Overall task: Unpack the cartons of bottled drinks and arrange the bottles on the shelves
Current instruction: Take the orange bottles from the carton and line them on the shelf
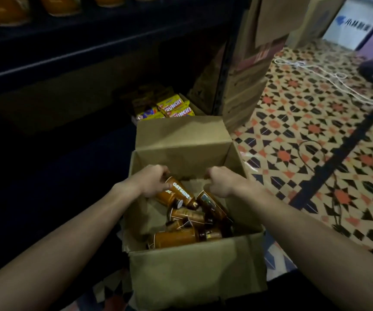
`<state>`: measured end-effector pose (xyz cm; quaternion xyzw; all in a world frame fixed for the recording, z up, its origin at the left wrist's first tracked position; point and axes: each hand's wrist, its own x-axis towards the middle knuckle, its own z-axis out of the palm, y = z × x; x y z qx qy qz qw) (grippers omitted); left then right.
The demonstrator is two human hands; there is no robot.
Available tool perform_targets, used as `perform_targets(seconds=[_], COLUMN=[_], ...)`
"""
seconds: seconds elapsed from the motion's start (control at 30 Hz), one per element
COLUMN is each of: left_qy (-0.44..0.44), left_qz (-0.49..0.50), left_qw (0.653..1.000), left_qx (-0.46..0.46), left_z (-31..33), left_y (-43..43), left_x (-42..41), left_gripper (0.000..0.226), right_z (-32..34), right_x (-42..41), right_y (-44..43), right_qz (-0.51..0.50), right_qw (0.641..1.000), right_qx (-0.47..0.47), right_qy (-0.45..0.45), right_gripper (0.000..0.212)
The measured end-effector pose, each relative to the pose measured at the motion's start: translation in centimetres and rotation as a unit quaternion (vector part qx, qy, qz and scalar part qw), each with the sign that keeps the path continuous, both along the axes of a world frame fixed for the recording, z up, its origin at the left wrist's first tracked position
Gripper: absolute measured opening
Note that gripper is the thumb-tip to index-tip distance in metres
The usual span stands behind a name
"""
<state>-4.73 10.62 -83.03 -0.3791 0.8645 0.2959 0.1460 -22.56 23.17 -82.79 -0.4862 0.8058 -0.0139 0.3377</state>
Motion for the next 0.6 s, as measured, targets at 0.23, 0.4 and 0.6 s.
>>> perform_targets(seconds=[0.23, 0.4, 0.6], left_qy=[-0.090, -0.133, -0.150], left_qz=[-0.033, -0.027, -0.056], left_qw=[0.995, 0.991, 0.987], left_qx=[0.006, 0.011, 0.005], left_z=[-5.8, -8.6, -10.3], left_y=[-2.1, -2.8, -2.8], left_x=[-1.0, -1.2, -1.5], left_gripper=[0.049, 0.059, 0.066], right_z=[-7.8, -11.3, -13.5], right_x=[-2.0, -2.0, -1.2], right_y=[-1.2, -0.7, -1.0], right_qz=[-0.022, -0.062, -0.107], right_qw=[0.993, 0.972, 0.970], right_qx=[0.115, 0.223, 0.217], right_qy=[0.002, -0.034, -0.041], right_gripper=[0.013, 0.047, 0.077])
